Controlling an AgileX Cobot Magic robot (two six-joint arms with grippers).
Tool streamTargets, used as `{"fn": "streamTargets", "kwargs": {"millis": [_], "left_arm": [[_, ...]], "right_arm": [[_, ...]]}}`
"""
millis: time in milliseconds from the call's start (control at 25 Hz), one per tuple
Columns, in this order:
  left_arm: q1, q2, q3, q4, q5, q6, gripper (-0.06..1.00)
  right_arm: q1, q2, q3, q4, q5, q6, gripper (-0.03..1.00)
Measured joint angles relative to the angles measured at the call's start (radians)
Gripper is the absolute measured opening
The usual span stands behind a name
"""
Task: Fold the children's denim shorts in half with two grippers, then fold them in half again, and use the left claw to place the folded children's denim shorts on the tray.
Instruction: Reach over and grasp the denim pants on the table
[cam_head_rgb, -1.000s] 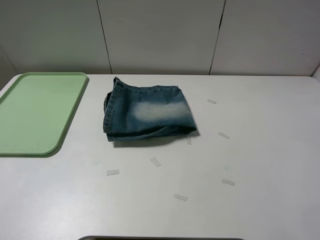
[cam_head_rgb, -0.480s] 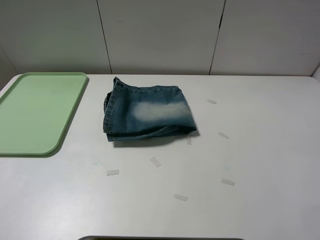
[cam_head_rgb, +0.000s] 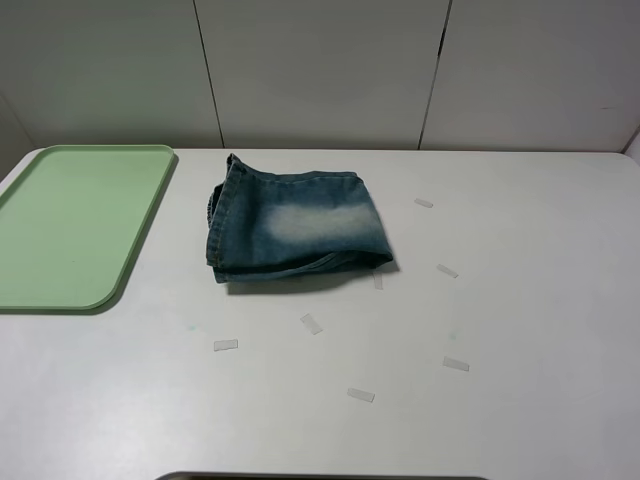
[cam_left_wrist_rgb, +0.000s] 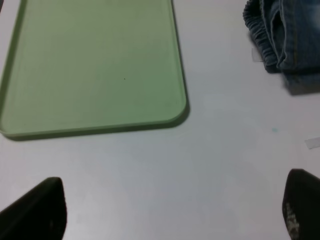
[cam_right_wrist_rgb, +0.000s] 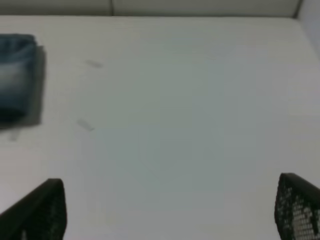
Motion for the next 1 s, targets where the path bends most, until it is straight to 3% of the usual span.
{"fn": "streamTargets", "kwargs": {"millis": [840,1000], "left_arm": [[0.000,0.000,0.000,0.000,0.000,0.000,0.86],[0.000,0.000,0.000,0.000,0.000,0.000,0.86]], "right_arm": [[0.042,0.000,0.001,-0.031,-0.005,0.015,0.63],[0.043,0.000,0.019,-0.032,-0.058,0.016,0.63]]}}
